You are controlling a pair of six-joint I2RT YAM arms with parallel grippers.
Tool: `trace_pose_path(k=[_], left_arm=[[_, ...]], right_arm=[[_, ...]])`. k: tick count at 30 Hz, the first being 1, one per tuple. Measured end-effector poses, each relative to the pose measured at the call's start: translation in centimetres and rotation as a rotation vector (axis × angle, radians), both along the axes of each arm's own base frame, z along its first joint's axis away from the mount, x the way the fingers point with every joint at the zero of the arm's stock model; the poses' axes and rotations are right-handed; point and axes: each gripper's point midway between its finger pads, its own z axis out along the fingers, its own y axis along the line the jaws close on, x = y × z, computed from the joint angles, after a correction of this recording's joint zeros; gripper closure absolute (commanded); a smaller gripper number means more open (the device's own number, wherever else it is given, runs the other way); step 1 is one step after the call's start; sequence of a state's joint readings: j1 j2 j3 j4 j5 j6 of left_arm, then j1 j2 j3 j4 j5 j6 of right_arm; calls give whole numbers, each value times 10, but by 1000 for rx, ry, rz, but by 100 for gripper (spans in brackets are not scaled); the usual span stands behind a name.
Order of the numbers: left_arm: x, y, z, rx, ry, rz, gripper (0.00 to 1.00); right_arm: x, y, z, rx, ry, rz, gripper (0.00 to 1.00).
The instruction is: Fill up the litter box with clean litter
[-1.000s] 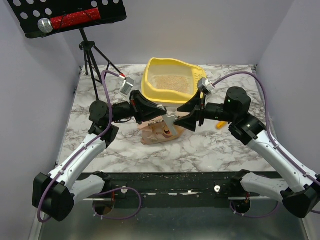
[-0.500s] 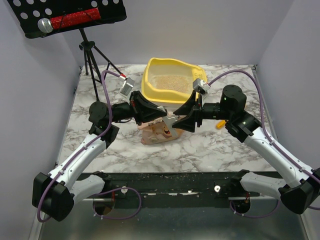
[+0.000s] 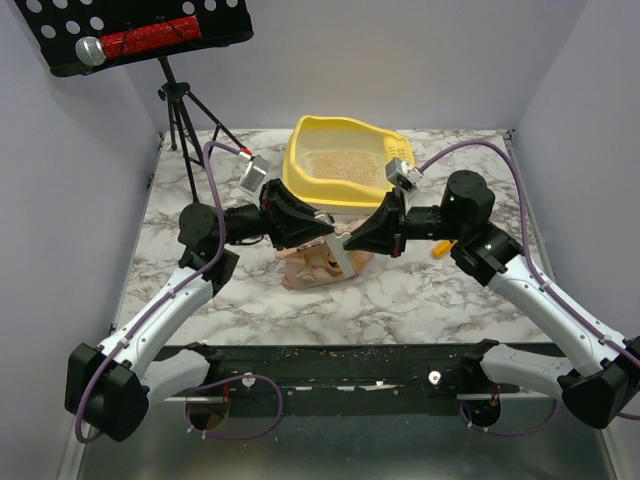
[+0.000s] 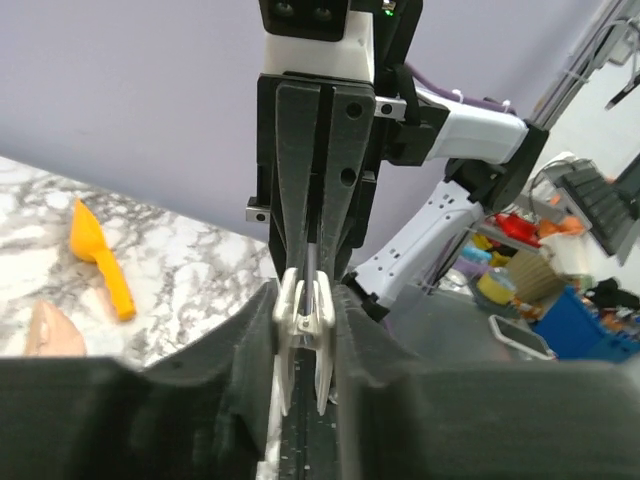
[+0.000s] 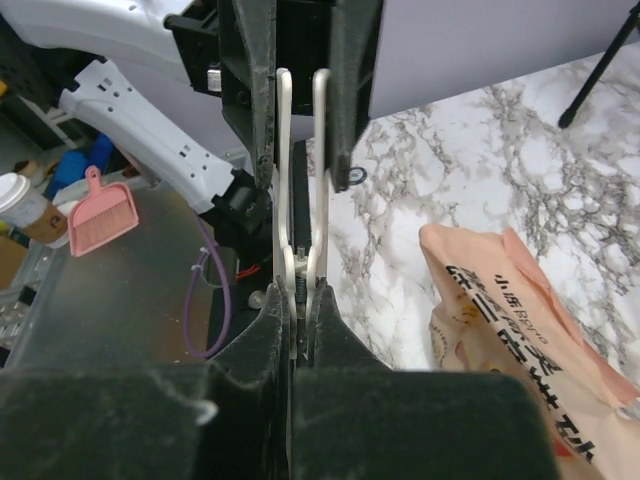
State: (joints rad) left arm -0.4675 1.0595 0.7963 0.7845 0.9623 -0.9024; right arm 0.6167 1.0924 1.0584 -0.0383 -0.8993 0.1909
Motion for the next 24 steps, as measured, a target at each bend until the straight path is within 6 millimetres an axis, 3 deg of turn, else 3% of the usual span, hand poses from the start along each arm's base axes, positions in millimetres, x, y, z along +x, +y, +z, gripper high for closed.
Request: trace_pose_path(k=[3, 11, 17, 21, 24], left_arm=[[0, 0, -1, 2, -4, 1, 32], [-1, 4, -8, 84, -71, 98, 30], [22, 10, -6, 243, -219, 339, 30], [39, 14, -35, 393, -269, 424, 32], [53, 14, -78, 539, -274, 443, 34]], right_arm=[[0, 0, -1, 0, -2, -4, 99], [15, -6, 0, -10, -19, -132, 99], [50, -23, 15, -60, -107, -352, 99], [69, -36, 32, -91, -229, -462, 99], [80, -44, 41, -124, -322, -505, 99]])
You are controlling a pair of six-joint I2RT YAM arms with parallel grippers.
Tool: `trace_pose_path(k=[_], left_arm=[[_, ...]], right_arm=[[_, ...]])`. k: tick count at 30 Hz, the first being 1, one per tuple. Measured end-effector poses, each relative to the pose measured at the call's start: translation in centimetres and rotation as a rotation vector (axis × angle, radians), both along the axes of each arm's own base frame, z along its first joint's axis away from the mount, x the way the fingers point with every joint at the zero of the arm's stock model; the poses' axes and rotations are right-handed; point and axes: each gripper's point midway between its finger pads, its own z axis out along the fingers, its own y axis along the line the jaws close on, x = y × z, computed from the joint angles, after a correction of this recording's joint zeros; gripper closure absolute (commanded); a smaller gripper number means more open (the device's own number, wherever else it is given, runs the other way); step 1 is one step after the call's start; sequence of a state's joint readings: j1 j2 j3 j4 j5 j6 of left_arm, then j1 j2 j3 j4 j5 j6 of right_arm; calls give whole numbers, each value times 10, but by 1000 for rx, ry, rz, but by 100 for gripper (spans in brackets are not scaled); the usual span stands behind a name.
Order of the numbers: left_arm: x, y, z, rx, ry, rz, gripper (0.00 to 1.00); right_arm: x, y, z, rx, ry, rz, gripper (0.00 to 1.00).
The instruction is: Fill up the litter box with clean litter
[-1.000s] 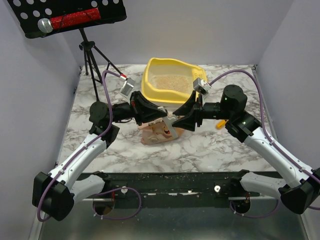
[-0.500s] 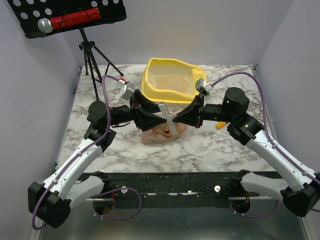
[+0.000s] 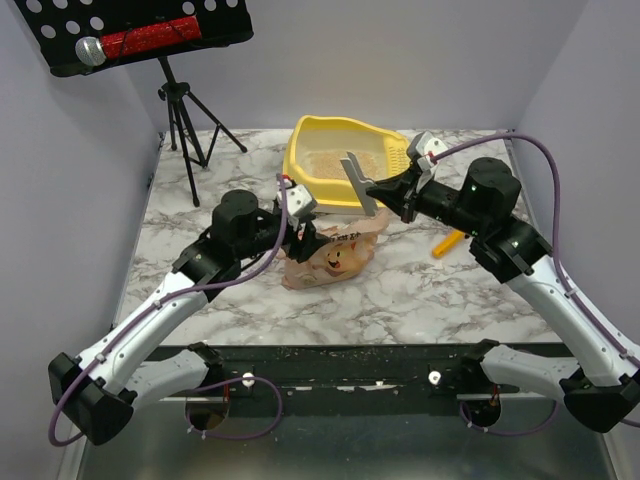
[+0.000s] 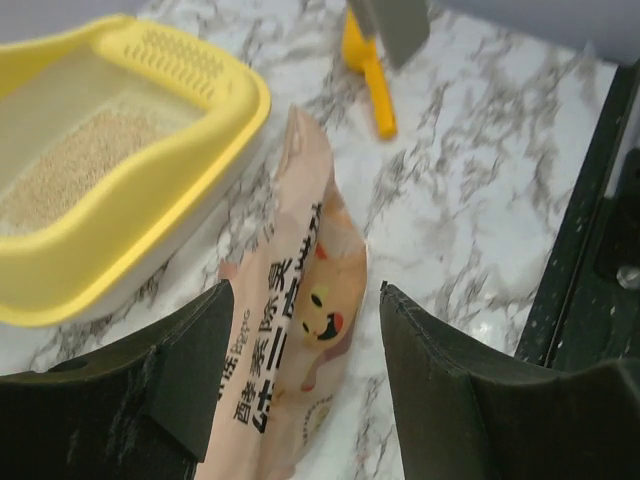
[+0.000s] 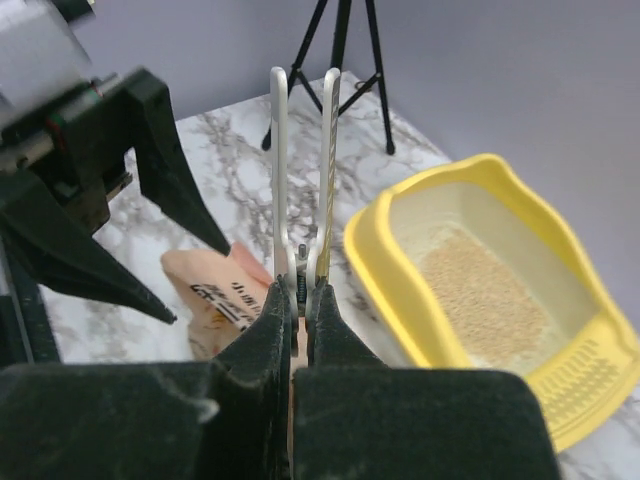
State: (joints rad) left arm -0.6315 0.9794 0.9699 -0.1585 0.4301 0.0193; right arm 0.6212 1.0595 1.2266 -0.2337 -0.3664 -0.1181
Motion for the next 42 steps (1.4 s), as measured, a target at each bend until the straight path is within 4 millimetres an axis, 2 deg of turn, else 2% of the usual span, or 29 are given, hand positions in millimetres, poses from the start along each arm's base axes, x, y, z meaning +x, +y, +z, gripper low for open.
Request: trace_pose_path(k=[3, 5, 10, 22, 23, 24, 27, 28, 31, 42], left_arm=[[5, 0, -41, 123, 37, 12, 36], [5, 1, -60, 186, 46, 8, 37], [8, 8, -79, 274, 23, 18, 37], [24, 18, -120, 425, 30, 53, 42], [25, 19, -126, 442, 40, 53, 45], [26, 19, -130, 456, 49, 53, 53], [27, 21, -143, 490, 69, 51, 94], [28, 22, -146, 501, 69, 51, 100], [31, 26, -153, 525, 65, 69, 100], [24, 33, -151, 514, 15, 100, 100]], right_arm=[[8, -5, 6, -57, -77, -5, 99], [12, -7, 5, -95, -108, 1, 99], [21, -7, -3, -171, -122, 36, 99], [23, -5, -32, -233, -73, 133, 99], [24, -4, -35, -236, -66, 143, 99], [24, -3, -38, -240, -61, 154, 99], [25, 1, -45, -253, -47, 188, 99], [25, 2, -48, -260, -41, 200, 99], [25, 3, -58, -280, -22, 231, 99], [22, 20, -102, -330, 14, 495, 100]])
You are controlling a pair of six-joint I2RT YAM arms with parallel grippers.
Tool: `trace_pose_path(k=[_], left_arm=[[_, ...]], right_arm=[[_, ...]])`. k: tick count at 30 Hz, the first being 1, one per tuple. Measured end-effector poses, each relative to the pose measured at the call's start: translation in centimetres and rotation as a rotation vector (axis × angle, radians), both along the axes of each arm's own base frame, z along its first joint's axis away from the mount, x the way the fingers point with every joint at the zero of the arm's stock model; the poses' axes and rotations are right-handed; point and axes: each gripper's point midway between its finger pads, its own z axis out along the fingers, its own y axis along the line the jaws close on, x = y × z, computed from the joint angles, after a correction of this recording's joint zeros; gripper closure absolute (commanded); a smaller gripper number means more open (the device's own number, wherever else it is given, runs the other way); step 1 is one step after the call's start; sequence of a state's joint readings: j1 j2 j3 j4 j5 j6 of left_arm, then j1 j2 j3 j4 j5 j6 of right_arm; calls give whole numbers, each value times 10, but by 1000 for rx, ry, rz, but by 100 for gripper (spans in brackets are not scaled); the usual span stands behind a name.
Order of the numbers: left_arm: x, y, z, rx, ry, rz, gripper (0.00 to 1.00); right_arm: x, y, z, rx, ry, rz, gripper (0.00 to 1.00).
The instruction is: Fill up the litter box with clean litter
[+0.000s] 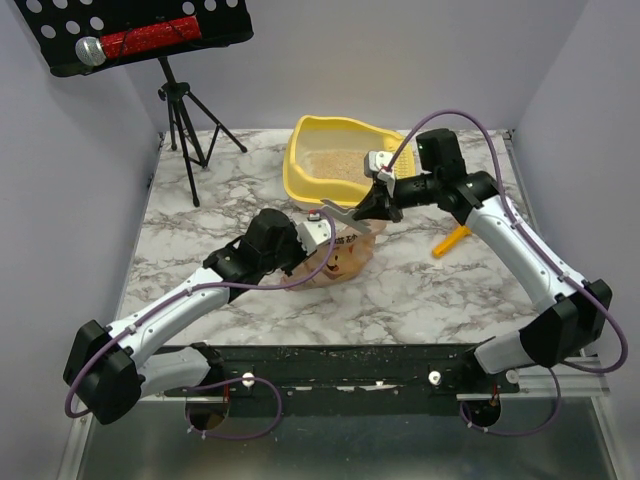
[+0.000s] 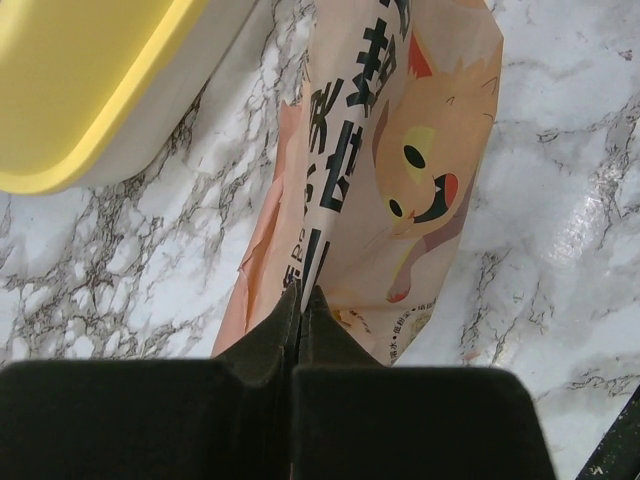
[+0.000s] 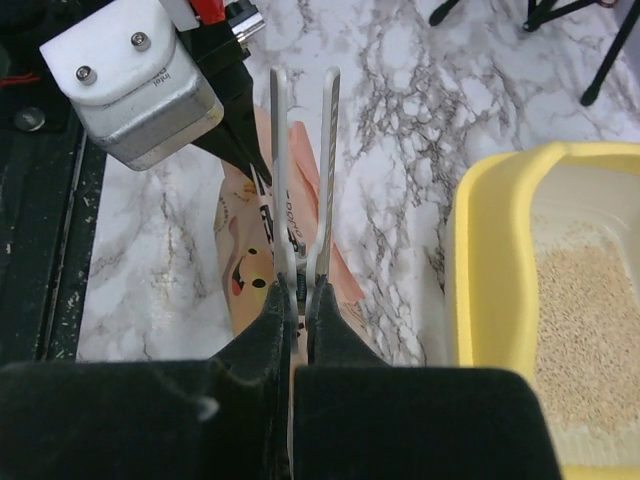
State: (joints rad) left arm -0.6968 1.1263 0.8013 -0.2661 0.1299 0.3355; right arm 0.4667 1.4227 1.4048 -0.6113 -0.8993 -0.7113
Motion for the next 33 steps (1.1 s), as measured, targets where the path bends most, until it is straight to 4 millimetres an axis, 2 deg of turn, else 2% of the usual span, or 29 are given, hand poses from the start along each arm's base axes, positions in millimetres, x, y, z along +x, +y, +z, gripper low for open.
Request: trace_pose_path(k=[8, 13, 25, 33], left_arm=[[2, 2, 0, 3, -7, 24, 100], [4, 2, 0, 1, -12, 37, 100], [4, 2, 0, 0, -11, 41, 100], [4, 1, 0, -6, -6, 47, 100]], right_arm=[[-2, 10, -1, -4, 14, 153, 99], [-6, 11, -12, -7, 40, 197, 99], [-4, 15, -17, 7, 4, 244, 99], [0, 19, -34, 9, 32, 268, 99]])
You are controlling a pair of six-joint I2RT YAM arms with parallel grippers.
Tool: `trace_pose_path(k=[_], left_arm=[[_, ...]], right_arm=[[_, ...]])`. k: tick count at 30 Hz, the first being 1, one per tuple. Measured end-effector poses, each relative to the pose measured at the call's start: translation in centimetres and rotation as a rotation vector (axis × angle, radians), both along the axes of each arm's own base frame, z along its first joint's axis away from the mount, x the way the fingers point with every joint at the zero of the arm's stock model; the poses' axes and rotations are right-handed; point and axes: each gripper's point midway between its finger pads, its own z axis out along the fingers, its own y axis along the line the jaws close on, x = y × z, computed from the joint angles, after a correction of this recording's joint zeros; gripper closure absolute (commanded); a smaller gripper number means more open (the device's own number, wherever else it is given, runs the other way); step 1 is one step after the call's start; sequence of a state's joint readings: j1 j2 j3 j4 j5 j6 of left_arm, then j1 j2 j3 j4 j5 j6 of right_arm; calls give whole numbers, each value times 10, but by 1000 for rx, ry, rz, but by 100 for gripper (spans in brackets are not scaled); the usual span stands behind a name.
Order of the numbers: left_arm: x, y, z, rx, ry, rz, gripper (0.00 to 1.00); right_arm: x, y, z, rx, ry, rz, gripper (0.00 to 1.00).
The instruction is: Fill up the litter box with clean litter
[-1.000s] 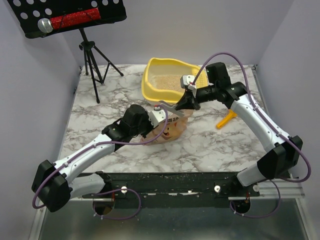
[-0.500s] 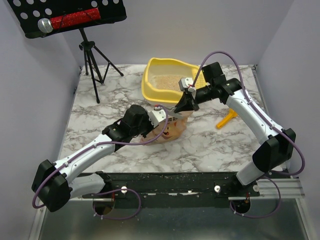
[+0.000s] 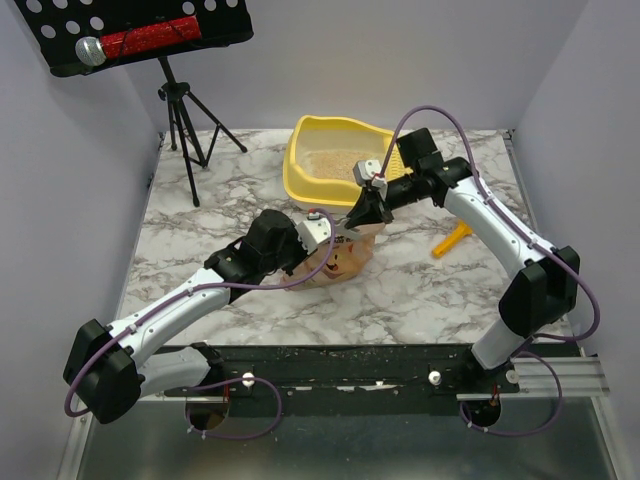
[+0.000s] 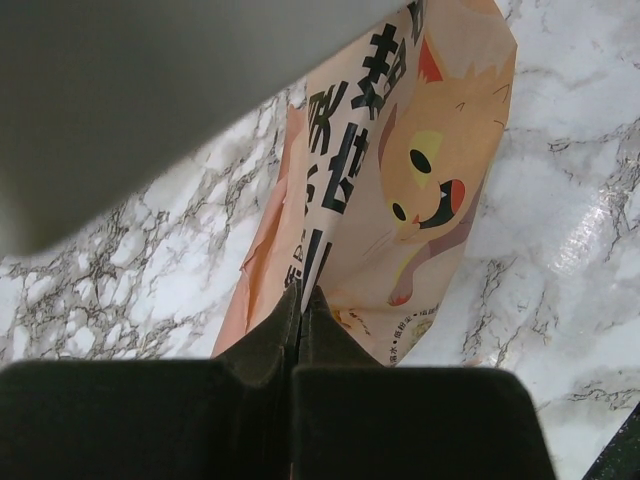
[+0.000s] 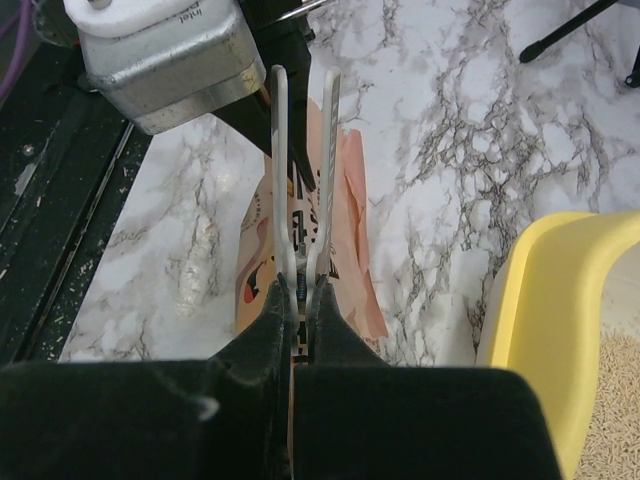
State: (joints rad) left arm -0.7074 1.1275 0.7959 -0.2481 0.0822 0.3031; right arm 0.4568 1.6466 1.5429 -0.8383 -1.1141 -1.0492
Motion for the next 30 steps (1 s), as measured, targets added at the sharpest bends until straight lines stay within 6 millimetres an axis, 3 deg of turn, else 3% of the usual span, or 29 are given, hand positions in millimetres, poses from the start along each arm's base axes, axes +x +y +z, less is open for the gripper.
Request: trace_pose_path(k=[6, 15, 24, 30], left_arm=[[-1, 0, 0, 0, 1, -1, 100], [-1, -1, 0, 1, -1, 7, 100], [-2, -2, 0, -3, 3, 23, 100], [-1, -2, 0, -3, 1, 33, 100]], right_arm=[[3, -1, -11, -21, 11, -10, 100], [14, -11, -44, -162, 22, -80, 99], [20, -24, -57, -269, 5, -137, 99], [22, -32, -55, -305, -29, -168, 100]])
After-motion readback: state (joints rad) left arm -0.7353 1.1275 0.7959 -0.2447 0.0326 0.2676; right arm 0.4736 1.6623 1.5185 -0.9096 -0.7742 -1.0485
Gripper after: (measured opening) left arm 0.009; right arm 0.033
